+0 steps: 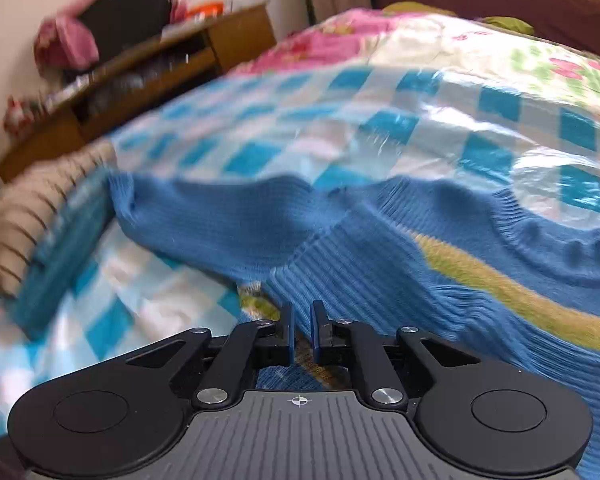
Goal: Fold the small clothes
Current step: 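Open the right gripper and release the folded sleeve on the body, then grasp the other sleeve cuff with the left gripper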
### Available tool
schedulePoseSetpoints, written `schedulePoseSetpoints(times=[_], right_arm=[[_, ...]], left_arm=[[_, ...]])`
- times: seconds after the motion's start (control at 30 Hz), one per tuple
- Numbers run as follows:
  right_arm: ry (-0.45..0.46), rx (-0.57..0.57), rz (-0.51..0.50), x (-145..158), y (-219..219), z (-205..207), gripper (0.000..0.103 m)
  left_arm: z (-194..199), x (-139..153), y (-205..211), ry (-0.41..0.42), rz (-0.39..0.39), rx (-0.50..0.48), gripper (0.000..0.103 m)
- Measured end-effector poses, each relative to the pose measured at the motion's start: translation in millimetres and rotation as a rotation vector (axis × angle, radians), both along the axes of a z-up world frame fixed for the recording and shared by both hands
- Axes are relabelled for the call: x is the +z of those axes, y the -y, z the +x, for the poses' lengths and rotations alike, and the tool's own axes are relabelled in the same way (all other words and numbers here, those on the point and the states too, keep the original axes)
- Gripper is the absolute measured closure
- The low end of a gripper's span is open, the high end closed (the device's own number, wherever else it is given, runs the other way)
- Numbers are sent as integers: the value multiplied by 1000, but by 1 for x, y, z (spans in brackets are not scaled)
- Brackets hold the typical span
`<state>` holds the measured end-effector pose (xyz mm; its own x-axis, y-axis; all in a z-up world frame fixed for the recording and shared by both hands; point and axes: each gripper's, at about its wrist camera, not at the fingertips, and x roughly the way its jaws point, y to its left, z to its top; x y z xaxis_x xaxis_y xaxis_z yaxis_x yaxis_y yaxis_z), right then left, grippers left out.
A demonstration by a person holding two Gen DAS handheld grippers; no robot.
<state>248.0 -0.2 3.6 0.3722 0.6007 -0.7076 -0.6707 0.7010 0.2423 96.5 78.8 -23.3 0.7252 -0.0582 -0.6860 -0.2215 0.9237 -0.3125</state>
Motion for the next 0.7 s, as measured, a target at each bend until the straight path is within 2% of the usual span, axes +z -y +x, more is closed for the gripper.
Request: schedulePoseSetpoints(times=[0.07,0.17,0.27,0.43,0.5,0.53,0.7], right_arm=[[-5,-36,49,10,24,1,91],[17,-133,61,20,68,5,89],[43,-254,19,19,115,14,89],[45,-428,-53,2,178,30,89],[19,-496,-63,-9,196,39,89],[3,-515,-54,-14,204,42,92],[-25,-575,4,-20,220,45,92]], left_arm=[[0,0,0,4,8,1,7],[1,6,3,17,25,2,7],[13,22,6,62,48,-15,7],[66,33,11,116,116,-26,7],[90,25,11,103,144,-17,7],[101,20,12,83,162,-9,7],[130,-17,12,-42,290,-5,7]])
